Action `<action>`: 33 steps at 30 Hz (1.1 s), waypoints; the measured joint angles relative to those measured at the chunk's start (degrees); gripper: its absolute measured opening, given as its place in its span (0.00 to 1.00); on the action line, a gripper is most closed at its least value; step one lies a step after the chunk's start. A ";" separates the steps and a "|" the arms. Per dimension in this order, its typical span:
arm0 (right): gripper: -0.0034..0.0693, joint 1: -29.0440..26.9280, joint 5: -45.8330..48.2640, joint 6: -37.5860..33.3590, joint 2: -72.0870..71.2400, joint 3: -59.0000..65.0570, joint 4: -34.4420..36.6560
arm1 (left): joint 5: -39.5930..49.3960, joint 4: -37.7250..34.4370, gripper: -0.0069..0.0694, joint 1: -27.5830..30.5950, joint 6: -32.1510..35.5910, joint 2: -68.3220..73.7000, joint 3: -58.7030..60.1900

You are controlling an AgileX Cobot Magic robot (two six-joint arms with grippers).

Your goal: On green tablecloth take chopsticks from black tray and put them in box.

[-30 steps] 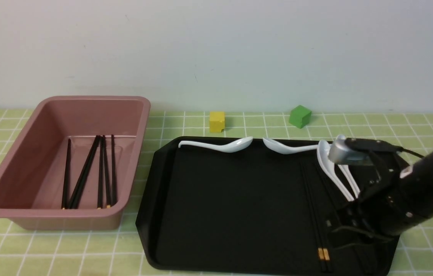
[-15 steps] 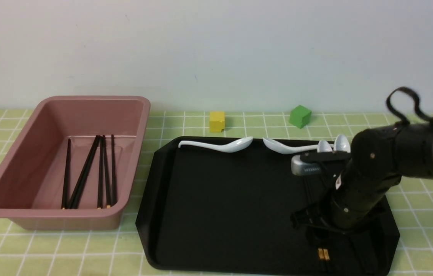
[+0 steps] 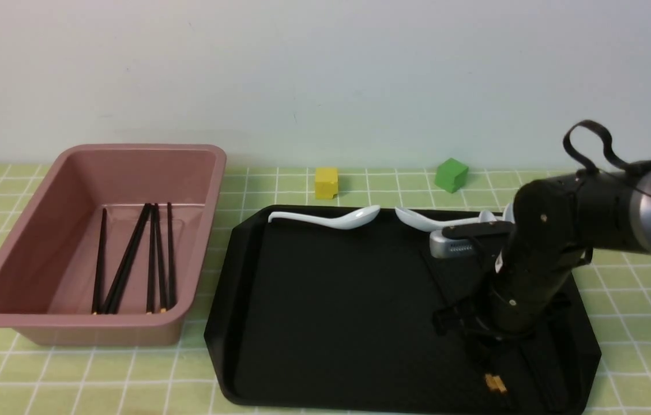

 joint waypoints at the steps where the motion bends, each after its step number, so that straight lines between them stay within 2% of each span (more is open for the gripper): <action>1: 0.22 0.00 2.28 -0.08 -0.39 -2.07 0.69 | 0.00 0.00 0.33 0.00 0.00 0.00 0.00; 3: 0.22 0.00 5.08 -1.14 -1.11 -4.90 3.10 | 0.00 0.00 0.33 0.00 0.00 0.00 0.00; 6: 0.22 0.65 7.42 -5.35 -1.85 -11.17 10.70 | 0.00 -0.05 0.34 0.00 0.00 0.00 0.00; 8: 0.22 1.49 7.37 -8.44 -1.85 -14.70 15.29 | 0.00 -0.05 0.34 0.00 0.00 0.00 0.00; 10: 0.22 3.62 5.49 -14.24 -1.12 -19.27 23.03 | 0.00 -0.05 0.34 0.00 0.00 0.00 0.00; 11: 0.22 4.08 5.26 -14.77 -0.99 -20.23 23.75 | 0.00 -0.05 0.34 0.00 0.00 0.00 0.00; 16: 0.22 10.86 -3.16 -28.52 5.24 -32.99 42.38 | 0.00 -0.05 0.34 0.00 0.00 0.00 0.00; 21: 0.22 17.77 -17.45 -42.85 14.91 -41.23 58.04 | 0.00 -0.05 0.35 0.00 0.00 0.00 0.00; 25: 0.24 20.84 -24.64 -53.78 20.22 -43.19 64.71 | 0.00 -0.05 0.35 0.00 0.00 0.00 0.00; 27: 0.30 22.08 -27.22 -59.74 22.80 -43.23 67.67 | 0.00 -0.05 0.35 0.00 0.00 0.00 0.00; 33: 0.50 22.12 -26.09 -63.71 25.34 -43.23 69.79 | 0.00 -0.05 0.36 0.00 0.00 0.00 0.00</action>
